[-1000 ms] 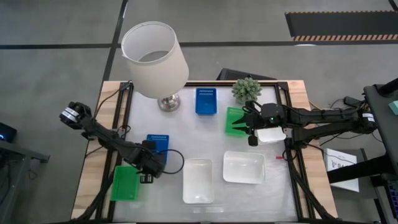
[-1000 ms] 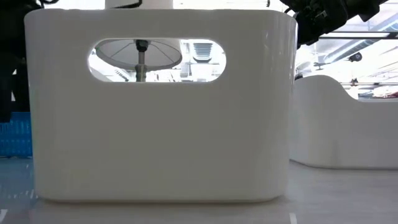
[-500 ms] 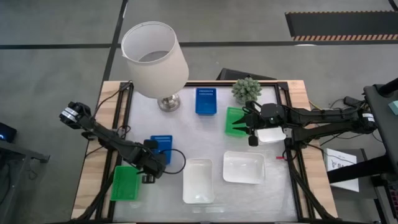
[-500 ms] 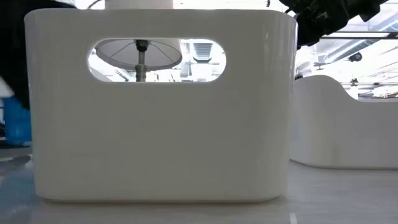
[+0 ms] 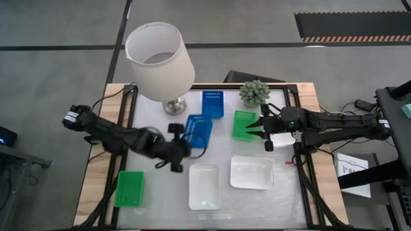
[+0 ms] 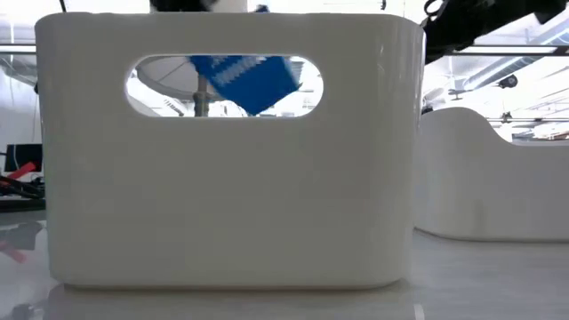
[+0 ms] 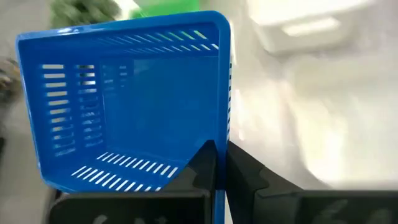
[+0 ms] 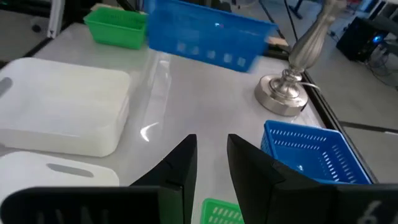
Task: Stack baskets by color
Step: Stack the bottom blue bin on the stacked blue bins
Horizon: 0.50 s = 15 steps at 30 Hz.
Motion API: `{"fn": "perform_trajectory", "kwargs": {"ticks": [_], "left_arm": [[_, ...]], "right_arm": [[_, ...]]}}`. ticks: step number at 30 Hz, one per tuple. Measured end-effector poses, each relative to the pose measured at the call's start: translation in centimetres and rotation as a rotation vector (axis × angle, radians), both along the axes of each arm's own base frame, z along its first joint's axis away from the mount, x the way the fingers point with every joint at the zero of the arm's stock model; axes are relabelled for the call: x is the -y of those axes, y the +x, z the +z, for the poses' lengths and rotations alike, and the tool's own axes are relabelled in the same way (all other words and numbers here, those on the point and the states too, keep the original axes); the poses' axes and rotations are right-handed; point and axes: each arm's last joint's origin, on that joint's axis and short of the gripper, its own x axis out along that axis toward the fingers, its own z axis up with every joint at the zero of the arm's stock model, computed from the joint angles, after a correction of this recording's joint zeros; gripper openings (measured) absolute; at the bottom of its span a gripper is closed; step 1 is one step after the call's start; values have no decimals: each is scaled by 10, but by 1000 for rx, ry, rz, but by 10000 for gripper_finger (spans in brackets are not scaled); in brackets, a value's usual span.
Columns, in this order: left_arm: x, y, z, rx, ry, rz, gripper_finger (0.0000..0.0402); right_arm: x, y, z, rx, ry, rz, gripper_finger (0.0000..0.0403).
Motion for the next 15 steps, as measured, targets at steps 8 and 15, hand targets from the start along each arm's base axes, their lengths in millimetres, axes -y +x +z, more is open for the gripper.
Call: {"fn": "perform_trajectory", "kwargs": {"ticks": [8,15], "left_arm": [[-60,39,-12,160,113,48,0],[-96,66,-43,138,149,122,0]], "right_arm": [[-11,-16,4,46,5,59,82],[-13,-20,4,72,-4,77,82]]}}
